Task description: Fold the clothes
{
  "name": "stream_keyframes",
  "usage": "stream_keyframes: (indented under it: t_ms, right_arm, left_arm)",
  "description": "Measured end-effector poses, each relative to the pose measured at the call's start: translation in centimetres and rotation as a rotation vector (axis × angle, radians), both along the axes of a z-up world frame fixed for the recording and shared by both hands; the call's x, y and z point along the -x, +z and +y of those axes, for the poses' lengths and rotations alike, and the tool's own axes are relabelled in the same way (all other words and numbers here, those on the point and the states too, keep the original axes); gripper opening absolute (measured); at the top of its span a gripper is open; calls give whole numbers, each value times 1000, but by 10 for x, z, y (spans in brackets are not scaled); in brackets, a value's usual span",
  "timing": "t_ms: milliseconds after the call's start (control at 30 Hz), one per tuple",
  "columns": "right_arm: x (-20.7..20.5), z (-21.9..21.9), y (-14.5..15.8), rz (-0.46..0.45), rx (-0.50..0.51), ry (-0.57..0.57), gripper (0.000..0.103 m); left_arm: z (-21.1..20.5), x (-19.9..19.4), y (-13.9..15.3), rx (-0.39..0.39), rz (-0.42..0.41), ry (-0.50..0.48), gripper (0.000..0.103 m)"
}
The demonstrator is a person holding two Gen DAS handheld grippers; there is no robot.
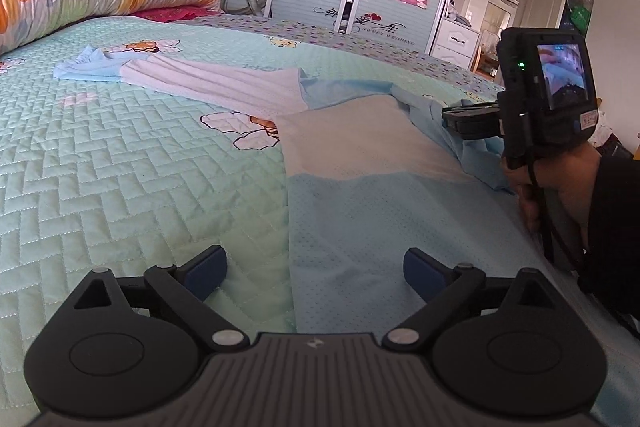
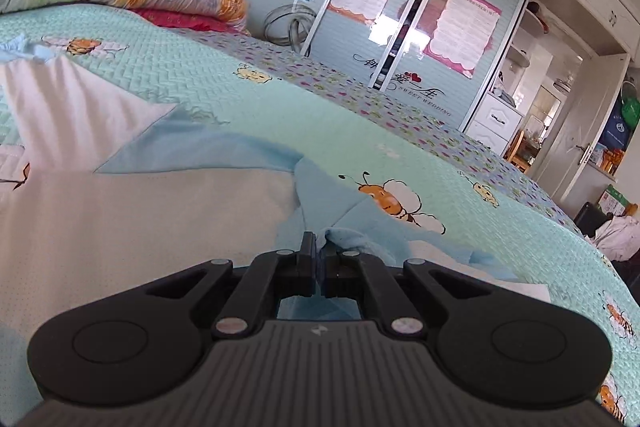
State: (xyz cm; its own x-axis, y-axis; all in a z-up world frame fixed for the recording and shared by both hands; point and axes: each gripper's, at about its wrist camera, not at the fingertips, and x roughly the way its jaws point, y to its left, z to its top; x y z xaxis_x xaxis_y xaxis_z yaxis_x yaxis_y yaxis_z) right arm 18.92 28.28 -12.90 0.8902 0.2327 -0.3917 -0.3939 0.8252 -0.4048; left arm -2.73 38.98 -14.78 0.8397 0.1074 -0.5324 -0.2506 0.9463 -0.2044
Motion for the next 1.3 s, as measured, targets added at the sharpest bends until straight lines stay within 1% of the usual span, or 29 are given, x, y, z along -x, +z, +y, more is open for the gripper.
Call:
stream_keyframes:
  t_ms: [167, 200, 233, 267, 300, 367, 400, 467, 533, 567, 600, 667, 733, 800, 867, 900, 967, 1067, 1100, 1167, 1233, 1267, 1300]
  right_arm:
    - [5, 17, -3, -45, 74, 19, 1]
    - [6, 22, -6, -46, 105, 30, 6]
    - [6, 29, -11, -24, 156, 53, 14]
    - [7, 37, -16, 5, 214, 80, 35]
    - [12, 42, -20, -4, 257, 108, 39]
    - [31, 47, -26, -67, 345, 172, 43]
    - [41, 50, -27, -86, 392, 204, 43]
    - [56, 49, -24, -102, 440, 240, 44]
    - [65, 45, -20, -96, 459, 247, 51]
    - [70, 42, -18, -91, 466, 248, 60]
    - [73, 41, -19, -90, 488, 247, 62]
    - [77, 42, -23, -117, 553, 243, 62]
    - [78, 52, -27, -144, 679, 262, 63]
    - [79, 62, -30, -170, 815, 284, 69]
    - [85, 72, -31, -230, 950, 350, 72]
    - [88, 76, -27, -256, 970, 361, 72]
    - [87, 80, -6, -219, 872, 337, 72]
    - [74, 62, 35, -107, 554, 221, 72]
    - [65, 54, 37, -70, 495, 187, 72]
    - [47, 37, 35, 2, 413, 124, 70]
    - [29, 20, 33, 74, 330, 61, 55]
    - [20, 12, 31, 110, 288, 30, 40]
    - [11, 4, 30, 145, 246, -2, 37]
  left_arm:
    - [0, 1, 0, 1, 1, -3, 99]
    - [0, 1, 0, 1, 0, -3, 99]
    - [0, 1, 0, 2, 0, -3, 99]
    - [1, 1, 0, 2, -1, -3, 99]
    - [0, 1, 0, 2, 0, -3, 99]
    - [0, 0, 0, -1, 2, -2, 99]
    - [0, 0, 0, -3, 4, -2, 99]
    - [0, 0, 0, -8, 7, -3, 99]
    - [0, 0, 0, -7, 7, -3, 99]
    - [1, 0, 0, -5, 7, -3, 99]
    - [1, 0, 0, -5, 7, -3, 99]
    - [0, 0, 1, -9, 10, -3, 99]
    - [-1, 0, 1, -12, 11, -3, 99]
    - [-1, 0, 1, -9, 10, -3, 99]
    - [0, 0, 1, -6, 9, -5, 100]
    - [0, 1, 1, -4, 10, -7, 101]
    - [0, 1, 1, 0, 9, -9, 101]
    - [1, 2, 1, 4, 7, -13, 101]
    - [0, 2, 1, 4, 7, -14, 101]
    - [0, 2, 1, 3, 8, -16, 101]
    - [0, 2, 1, 1, 10, -17, 101]
    - [0, 2, 1, 0, 12, -18, 102]
    - [-1, 1, 1, -2, 13, -18, 102]
